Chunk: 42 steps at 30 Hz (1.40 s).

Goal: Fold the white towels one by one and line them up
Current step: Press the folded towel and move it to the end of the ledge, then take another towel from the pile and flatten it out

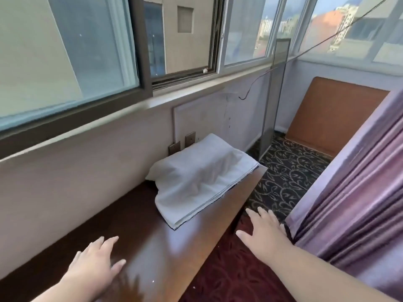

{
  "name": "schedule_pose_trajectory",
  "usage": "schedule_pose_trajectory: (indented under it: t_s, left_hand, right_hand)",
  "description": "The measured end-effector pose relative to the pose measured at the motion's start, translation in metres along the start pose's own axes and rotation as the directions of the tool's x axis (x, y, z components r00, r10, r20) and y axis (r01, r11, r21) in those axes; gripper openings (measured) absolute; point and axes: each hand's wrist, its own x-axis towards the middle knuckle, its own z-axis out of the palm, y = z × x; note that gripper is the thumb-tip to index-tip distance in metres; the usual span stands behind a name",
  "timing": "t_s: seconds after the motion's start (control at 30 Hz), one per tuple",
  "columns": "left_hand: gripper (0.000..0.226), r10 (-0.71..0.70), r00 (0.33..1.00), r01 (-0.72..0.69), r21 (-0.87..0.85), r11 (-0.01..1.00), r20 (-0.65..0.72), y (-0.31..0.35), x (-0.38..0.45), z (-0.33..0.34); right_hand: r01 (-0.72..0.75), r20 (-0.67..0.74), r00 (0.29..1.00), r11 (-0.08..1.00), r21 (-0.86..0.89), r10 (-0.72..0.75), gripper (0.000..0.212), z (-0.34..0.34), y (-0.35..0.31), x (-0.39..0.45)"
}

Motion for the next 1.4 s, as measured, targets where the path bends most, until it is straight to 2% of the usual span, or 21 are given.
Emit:
schedule_pose_trajectory:
  t_s: [0.03,0.13,0.23,0.37,0.5,0.7,0.87,1.13,1.27,1.4]
  left_hand:
    - [0.077,0.011,0.999,-0.011,0.014,1.0,0.041,0.011,0.012,0.0]
    - [0.078,0.069,0.997,-0.068,-0.011,0.998,0.04,0.037,0.041,0.004]
    - [0.079,0.087,0.993,-0.086,-0.017,0.996,0.085,0.053,0.065,0.01]
    - [0.077,0.088,0.989,-0.086,-0.018,0.996,0.119,0.077,0.104,0.0]
    - [0.071,0.043,0.997,-0.039,-0.055,0.998,0.071,0.108,0.161,-0.032]
    - [0.066,0.002,1.0,-0.001,-0.071,0.997,0.003,0.161,0.255,-0.067]
    - [0.065,-0.065,0.998,0.065,-0.11,0.992,0.006,0.186,0.32,-0.072]
    - [0.06,-0.19,0.972,0.208,-0.134,0.969,0.138,0.195,0.384,-0.056]
    - [0.057,-0.242,0.967,0.25,-0.098,0.963,0.082,0.194,0.393,-0.051]
    - [0.042,-0.276,0.961,0.273,-0.185,0.944,0.012,0.19,0.394,-0.049]
  right_hand:
    - [-0.025,0.027,0.999,1.0,-0.007,0.025,0.08,0.007,0.004,0.008]
    - [-0.069,0.124,0.989,0.996,-0.048,0.074,0.082,0.024,0.013,0.031]
    - [-0.021,0.177,0.983,0.994,-0.104,0.039,0.081,0.022,0.011,0.065]
    - [0.124,0.163,0.981,0.984,-0.132,-0.101,0.078,0.005,-0.011,0.143]
    - [0.266,0.138,0.959,0.952,-0.15,-0.246,0.074,-0.014,-0.043,0.235]
    - [0.488,0.206,0.867,0.857,-0.168,-0.453,0.069,-0.039,-0.096,0.373]
    - [0.592,0.275,0.8,0.778,-0.211,-0.533,0.061,-0.045,-0.122,0.453]
    - [0.673,0.39,0.728,0.698,-0.246,-0.564,0.058,-0.025,-0.146,0.532]
    - [0.709,0.38,0.703,0.629,-0.318,-0.601,0.057,-0.015,-0.146,0.55]
    - [0.766,0.341,0.643,0.563,-0.311,-0.686,0.053,-0.015,-0.146,0.563]
